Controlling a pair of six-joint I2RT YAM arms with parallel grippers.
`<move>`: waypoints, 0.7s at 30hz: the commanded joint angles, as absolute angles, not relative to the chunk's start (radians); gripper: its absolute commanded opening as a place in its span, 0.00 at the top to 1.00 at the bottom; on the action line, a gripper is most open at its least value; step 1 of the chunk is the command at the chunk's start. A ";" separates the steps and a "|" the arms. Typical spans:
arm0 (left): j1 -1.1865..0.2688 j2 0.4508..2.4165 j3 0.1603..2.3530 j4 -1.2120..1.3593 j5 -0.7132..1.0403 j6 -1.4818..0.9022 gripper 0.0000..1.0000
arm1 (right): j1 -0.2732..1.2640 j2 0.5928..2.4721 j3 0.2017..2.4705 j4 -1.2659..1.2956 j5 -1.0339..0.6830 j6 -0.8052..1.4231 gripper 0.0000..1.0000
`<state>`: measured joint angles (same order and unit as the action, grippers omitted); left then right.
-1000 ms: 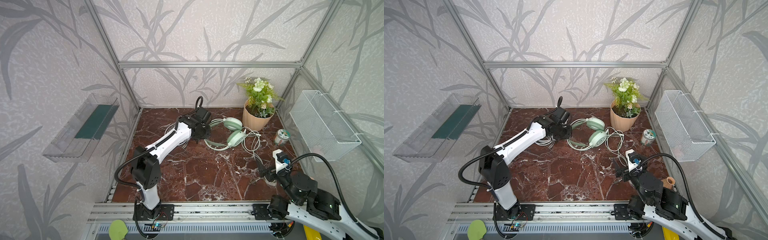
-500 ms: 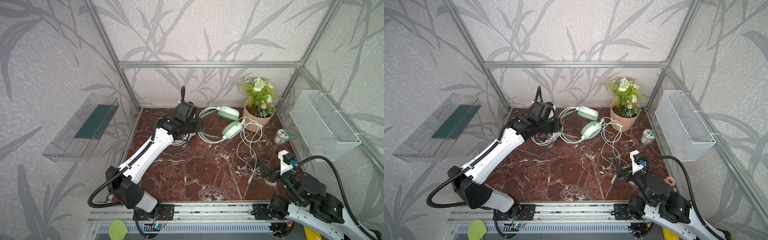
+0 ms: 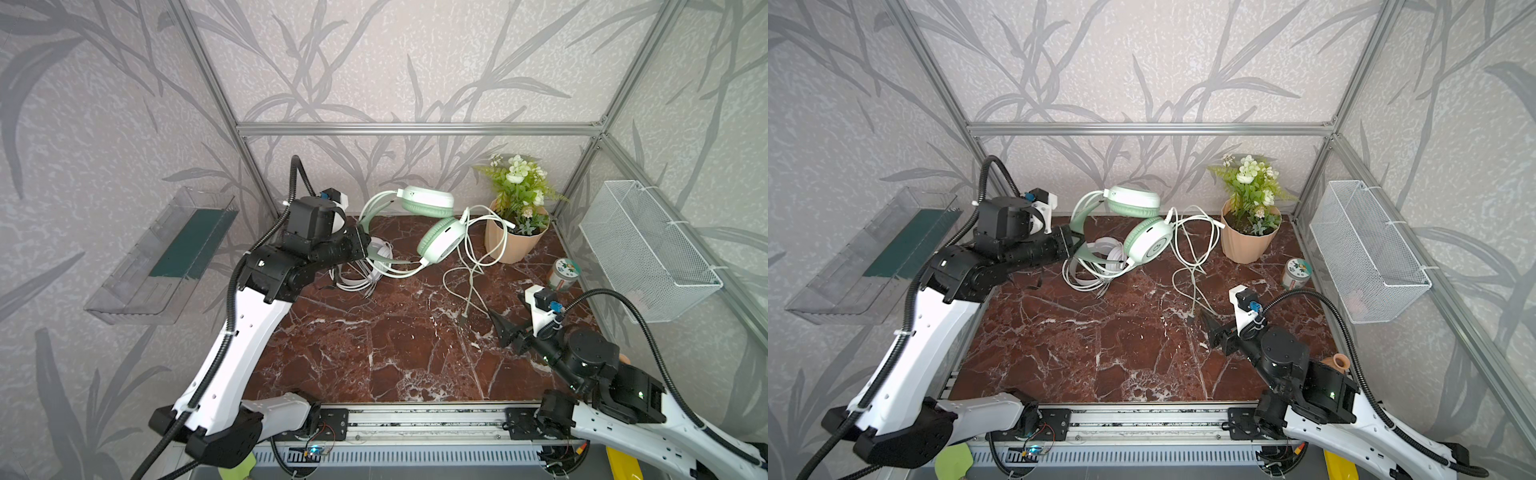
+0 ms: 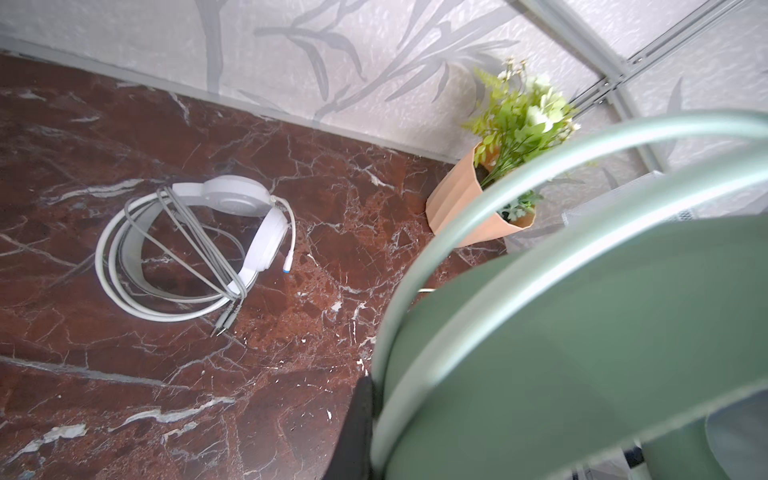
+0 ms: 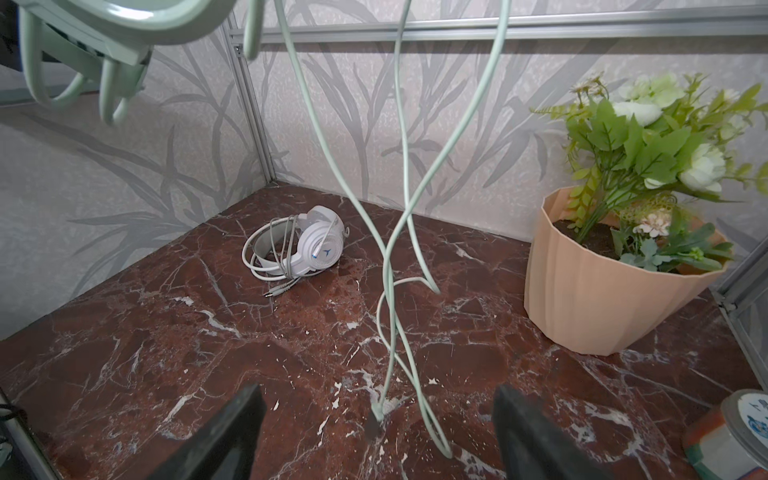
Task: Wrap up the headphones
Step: 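Lift the green headphones with the left gripper and raise them off the table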
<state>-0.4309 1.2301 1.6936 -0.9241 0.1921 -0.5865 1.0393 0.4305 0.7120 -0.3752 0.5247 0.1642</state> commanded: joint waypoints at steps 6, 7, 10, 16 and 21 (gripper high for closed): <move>-0.434 1.164 1.667 -0.993 0.214 -0.546 1.00 | 1.036 0.495 0.801 -0.199 0.495 0.190 0.17; -0.434 1.159 1.667 -1.007 0.200 -0.535 1.00 | 1.036 0.500 0.814 -0.212 0.506 0.196 0.17; -0.434 1.138 1.659 -1.041 0.145 -0.497 1.00 | 1.035 0.497 0.846 -0.250 0.520 0.216 0.18; -0.434 1.120 1.638 -1.089 0.106 -0.479 1.00 | 1.036 0.489 0.871 -0.284 0.428 0.244 0.20; -0.432 1.082 1.652 -1.082 0.045 -0.469 1.00 | 1.034 0.521 0.883 -0.332 0.428 0.248 0.22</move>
